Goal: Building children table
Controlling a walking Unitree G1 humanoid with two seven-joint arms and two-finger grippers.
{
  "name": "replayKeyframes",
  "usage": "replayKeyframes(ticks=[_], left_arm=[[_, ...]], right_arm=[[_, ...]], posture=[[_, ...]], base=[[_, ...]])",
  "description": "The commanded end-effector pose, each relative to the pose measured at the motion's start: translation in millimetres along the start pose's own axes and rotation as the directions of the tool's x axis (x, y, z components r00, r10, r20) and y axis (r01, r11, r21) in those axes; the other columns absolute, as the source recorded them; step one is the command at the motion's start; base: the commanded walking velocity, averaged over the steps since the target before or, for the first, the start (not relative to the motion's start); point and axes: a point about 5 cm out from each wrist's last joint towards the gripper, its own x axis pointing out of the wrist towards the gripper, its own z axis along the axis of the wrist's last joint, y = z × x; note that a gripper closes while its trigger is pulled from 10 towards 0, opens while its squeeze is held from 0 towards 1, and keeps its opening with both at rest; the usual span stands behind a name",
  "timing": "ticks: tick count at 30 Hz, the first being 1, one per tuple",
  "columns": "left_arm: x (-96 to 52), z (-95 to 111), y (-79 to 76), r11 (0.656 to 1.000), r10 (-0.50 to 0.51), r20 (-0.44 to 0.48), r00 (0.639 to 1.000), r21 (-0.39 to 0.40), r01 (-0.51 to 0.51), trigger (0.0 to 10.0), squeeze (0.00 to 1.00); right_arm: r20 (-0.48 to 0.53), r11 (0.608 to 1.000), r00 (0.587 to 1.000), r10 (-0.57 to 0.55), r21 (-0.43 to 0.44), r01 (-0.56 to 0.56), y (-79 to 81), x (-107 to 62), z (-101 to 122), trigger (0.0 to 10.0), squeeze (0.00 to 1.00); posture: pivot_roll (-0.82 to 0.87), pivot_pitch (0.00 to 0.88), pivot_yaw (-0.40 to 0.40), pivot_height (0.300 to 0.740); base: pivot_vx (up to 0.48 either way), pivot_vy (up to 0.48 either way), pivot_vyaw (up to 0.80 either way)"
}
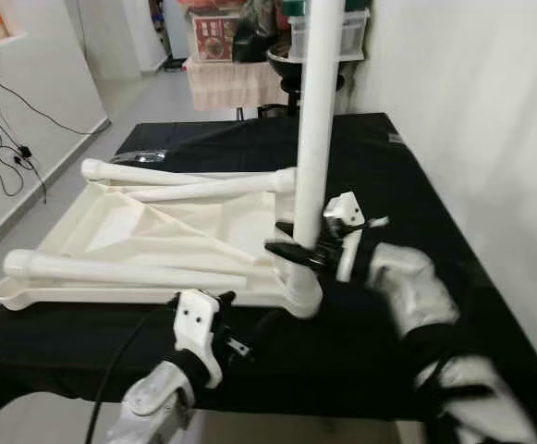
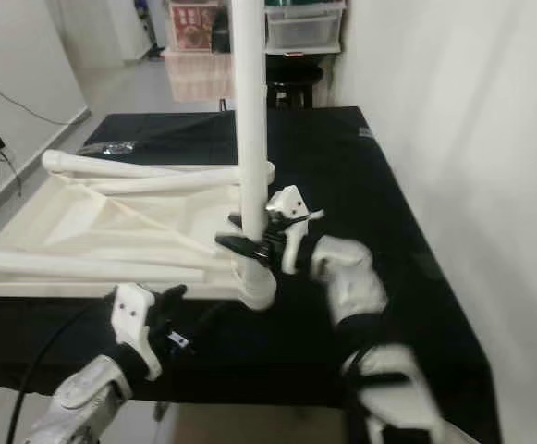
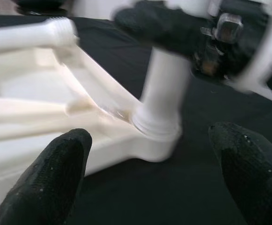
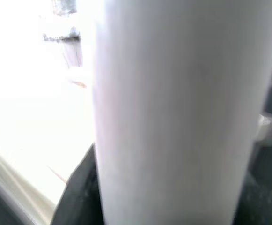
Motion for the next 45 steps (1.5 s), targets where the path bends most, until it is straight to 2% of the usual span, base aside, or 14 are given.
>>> replayKeyframes(ticks=[1,12,13,14,15,19,22,23,25,36,37,38,39,45], left_arm=[[-2.8,-1.8,5.1,1.0,0.003,-0.015,1.0,-0.012,-0.003,10.0,0.0],[0.6,1.4,7.7,1.0,0.025,0.004,1.0,0.001,-0.025,10.0,0.0],[1.4,1.2,7.8,1.0,0.026,0.004,1.0,0.002,-0.026,10.0,0.0],[2.2,0.9,7.6,1.0,0.025,0.002,1.0,0.003,-0.025,10.0,0.0],[2.9,0.8,7.6,1.0,0.023,0.001,1.0,0.003,-0.023,10.0,0.0],[4.4,0.7,6.9,1.0,0.021,0.001,1.0,0.004,-0.021,10.0,0.0],[5.5,0.4,6.5,1.0,0.02,0.002,1.0,0.004,-0.02,10.0,0.0],[6.0,0.4,6.5,1.0,0.021,0.004,1.0,0.003,-0.021,10.0,0.0],[7.3,0.1,5.7,1.0,0.022,0.007,1.0,0.0,-0.022,10.0,0.0],[8.9,-1.0,3.4,1.0,0.023,0.006,1.0,0.006,-0.023,10.0,0.0],[8.8,-1.0,3.4,1.0,0.024,0.006,1.0,0.006,-0.024,10.0,0.0],[8.8,-1.0,3.4,1.0,0.024,0.006,1.0,0.006,-0.024,10.0,0.0],[8.5,-1.0,3.3,1.0,0.024,0.005,1.0,0.006,-0.024,10.0,0.0],[7.7,-1.2,3.2,1.0,0.021,0.004,1.0,0.004,-0.021,10.0,0.0]], right_arm=[[-0.224,0.992,0.967,-0.117,0.009,0.122,-31.7,-4.4,-30.7,0.0,0.0],[-0.224,0.999,0.974,-0.034,-0.034,0.027,-19.8,-2.5,-31.5,0.0,0.0],[-0.229,0.999,0.972,-0.047,-0.004,0.047,-22.1,-3.2,-30.1,10.0,0.0],[-0.229,0.999,0.973,-0.036,0.026,0.044,-23.6,-3.0,-28.0,10.0,0.69],[-0.218,0.998,0.976,-0.013,0.06,0.026,-21.3,-2.6,-23.2,10.0,1.0],[-0.1,0.977,0.981,0.168,0.146,-0.153,-14.9,7.1,-3.0,10.0,1.0],[-0.001,0.92,0.931,0.366,0.15,-0.361,-12.5,12.7,13.6,10.0,1.0],[0.013,0.87,0.877,0.481,0.114,-0.479,-11.5,13.4,17.7,10.0,0.0],[-0.038,0.79,0.789,0.614,0.043,-0.612,-12.0,15.4,14.8,10.0,0.0],[-0.075,0.728,0.724,0.686,0.071,-0.682,-13.7,43.4,26.3,10.0,0.0],[-0.066,0.719,0.716,0.695,0.074,-0.691,-13.7,44.3,28.2,7.4,0.0],[-0.066,0.719,0.716,0.695,0.074,-0.691,-13.7,44.3,28.2,7.4,0.0],[-0.055,0.707,0.705,0.707,0.08,-0.702,-13.7,44.6,29.7,0.0,0.0],[-0.031,0.659,0.659,0.752,0.093,-0.747,-12.9,43.1,31.2,0.0,0.0]], posture=[[-0.07,0.053,0.063,0.74],[-0.04,0.051,0.045,0.74],[-0.03,0.042,0.041,0.74],[-0.03,0.04,0.039,0.74],[-0.03,0.039,0.038,0.74],[-0.03,0.032,0.036,0.74],[-0.02,0.028,0.032,0.74],[-0.03,0.026,0.028,0.74],[-0.02,0.021,0.028,0.74],[0.01,0.015,0.014,0.74],[0.01,0.015,0.014,0.74],[0.01,0.015,0.014,0.74],[0.0,0.016,0.016,0.74],[0.0,0.017,0.022,0.74]], base=[[0.0,0.0,0.0],[0.0,0.0,0.0],[0.0,0.0,0.0],[0.0,0.0,0.0],[0.0,0.0,0.0],[0.0,0.0,0.0],[0.0,0.0,0.0],[0.0,0.0,0.0],[0.0,0.0,0.0],[0.0,0.0,0.0],[0.0,0.0,0.0],[0.0,0.0,0.0],[0.0,0.0,0.0],[0.0,0.0,0.0]])
